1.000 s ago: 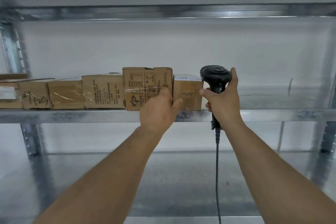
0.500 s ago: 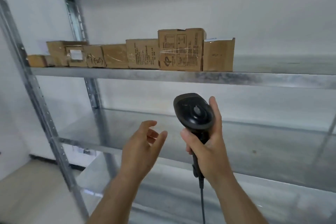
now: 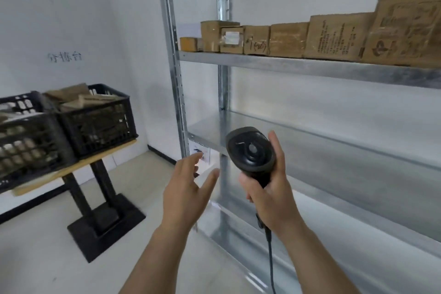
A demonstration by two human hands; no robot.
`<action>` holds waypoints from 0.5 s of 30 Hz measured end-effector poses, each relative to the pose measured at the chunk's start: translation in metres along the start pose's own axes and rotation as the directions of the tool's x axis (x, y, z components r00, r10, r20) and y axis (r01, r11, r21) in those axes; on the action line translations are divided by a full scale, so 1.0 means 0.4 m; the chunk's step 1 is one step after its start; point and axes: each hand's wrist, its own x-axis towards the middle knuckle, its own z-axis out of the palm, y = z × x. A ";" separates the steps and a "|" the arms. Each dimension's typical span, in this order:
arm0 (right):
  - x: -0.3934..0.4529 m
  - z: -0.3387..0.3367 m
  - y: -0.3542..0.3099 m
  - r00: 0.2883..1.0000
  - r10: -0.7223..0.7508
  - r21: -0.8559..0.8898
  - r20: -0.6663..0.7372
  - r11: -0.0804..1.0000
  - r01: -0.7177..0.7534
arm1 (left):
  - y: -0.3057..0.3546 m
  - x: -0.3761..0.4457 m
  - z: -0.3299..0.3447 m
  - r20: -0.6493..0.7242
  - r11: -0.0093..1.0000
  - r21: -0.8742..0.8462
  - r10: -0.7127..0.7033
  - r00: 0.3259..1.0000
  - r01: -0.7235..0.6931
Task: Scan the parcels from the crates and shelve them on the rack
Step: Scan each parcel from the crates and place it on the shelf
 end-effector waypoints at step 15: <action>0.154 0.763 -0.008 0.962 -0.104 0.120 0.254 0.990 0.075 | -0.479 0.140 -0.524 -0.243 0.971 0.195 -0.092 0.966 0.141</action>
